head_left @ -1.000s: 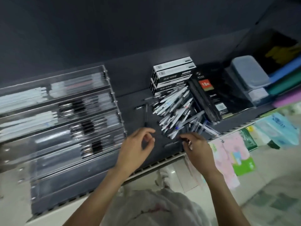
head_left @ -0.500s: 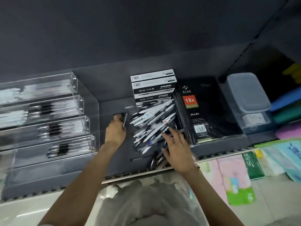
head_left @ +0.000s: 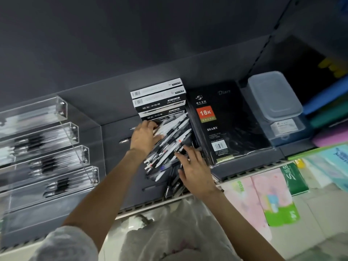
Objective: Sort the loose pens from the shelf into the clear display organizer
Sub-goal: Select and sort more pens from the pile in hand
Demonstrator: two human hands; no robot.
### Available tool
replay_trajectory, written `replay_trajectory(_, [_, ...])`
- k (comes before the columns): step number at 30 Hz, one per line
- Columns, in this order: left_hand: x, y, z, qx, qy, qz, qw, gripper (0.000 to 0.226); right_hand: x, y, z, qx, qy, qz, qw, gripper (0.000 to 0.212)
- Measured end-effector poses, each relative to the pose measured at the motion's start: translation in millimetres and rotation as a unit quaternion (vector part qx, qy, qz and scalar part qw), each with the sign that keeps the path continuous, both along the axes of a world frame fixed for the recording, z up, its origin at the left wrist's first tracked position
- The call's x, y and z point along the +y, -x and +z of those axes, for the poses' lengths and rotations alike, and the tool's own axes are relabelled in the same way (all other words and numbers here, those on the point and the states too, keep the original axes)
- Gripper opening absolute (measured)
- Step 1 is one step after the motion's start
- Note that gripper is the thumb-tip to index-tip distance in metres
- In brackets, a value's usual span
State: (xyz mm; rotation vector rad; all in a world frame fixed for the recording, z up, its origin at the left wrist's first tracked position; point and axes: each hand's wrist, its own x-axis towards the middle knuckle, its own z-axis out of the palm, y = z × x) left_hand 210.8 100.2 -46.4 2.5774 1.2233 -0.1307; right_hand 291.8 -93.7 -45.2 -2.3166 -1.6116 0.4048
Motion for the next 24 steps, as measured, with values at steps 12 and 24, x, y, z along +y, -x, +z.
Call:
replay_trajectory(12, [-0.1, -6.9, 0.8, 0.141, 0.007, -0.038, 0.989, 0.06, 4.7, -1.0, -4.3, 0.008, -0.028, 0.007, 1.0, 0.05])
replay_trajectory(24, [7.5, 2.4, 18.2, 0.061, 0.092, -0.008, 0.994, 0.057, 5.5, 6.6, -1.5, 0.006, -0.069, -0.007, 0.998, 0.039])
